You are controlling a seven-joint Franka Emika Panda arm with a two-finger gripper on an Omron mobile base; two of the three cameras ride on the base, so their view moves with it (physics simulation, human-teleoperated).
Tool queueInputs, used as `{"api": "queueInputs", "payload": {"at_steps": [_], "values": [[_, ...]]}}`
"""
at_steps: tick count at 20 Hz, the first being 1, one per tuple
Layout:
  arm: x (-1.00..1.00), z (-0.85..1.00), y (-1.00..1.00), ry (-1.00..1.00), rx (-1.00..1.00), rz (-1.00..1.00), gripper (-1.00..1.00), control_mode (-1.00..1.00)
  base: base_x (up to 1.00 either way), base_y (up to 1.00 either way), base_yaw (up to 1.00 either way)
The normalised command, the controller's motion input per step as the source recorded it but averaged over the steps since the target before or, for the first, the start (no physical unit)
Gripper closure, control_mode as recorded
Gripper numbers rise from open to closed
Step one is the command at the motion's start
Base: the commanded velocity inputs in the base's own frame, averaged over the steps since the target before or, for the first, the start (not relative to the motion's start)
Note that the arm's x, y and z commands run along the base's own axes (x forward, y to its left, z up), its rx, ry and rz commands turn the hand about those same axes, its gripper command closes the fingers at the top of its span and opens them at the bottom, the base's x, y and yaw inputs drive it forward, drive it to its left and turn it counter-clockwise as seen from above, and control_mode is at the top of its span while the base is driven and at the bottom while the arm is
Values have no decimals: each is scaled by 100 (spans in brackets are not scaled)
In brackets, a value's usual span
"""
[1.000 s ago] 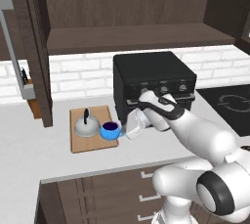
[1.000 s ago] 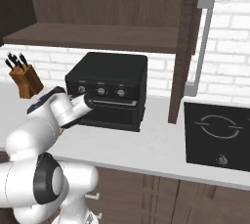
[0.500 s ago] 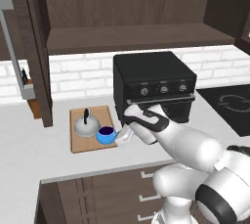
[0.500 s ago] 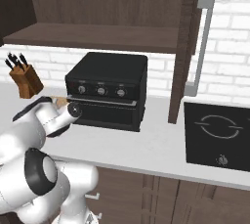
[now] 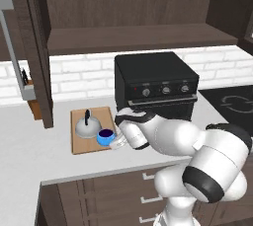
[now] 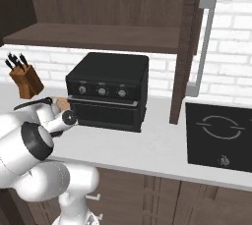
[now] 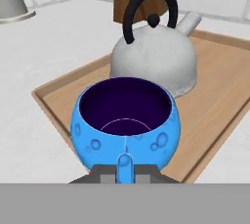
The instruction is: Pick the kettle from the counter and place it on the tray. Then pick the mug from the cabinet and place it on the tray. Then close the cabinet doors.
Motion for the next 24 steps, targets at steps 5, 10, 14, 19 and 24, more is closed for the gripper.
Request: {"api": "queueInputs", "payload": {"at_steps": [5, 10, 14, 19, 24], "values": [[18, -12, 0, 0, 0, -3, 100, -100, 0, 0, 0], [17, -3, 0, 0, 0, 0, 100, -100, 0, 0, 0], [9, -2, 0, 0, 0, 0, -100, -100, 0, 0, 0], [0, 18, 0, 3, 0, 0, -100, -100, 0, 0, 0], [-8, 67, -5, 13, -2, -6, -100, -100, 0, 0, 0]]}}
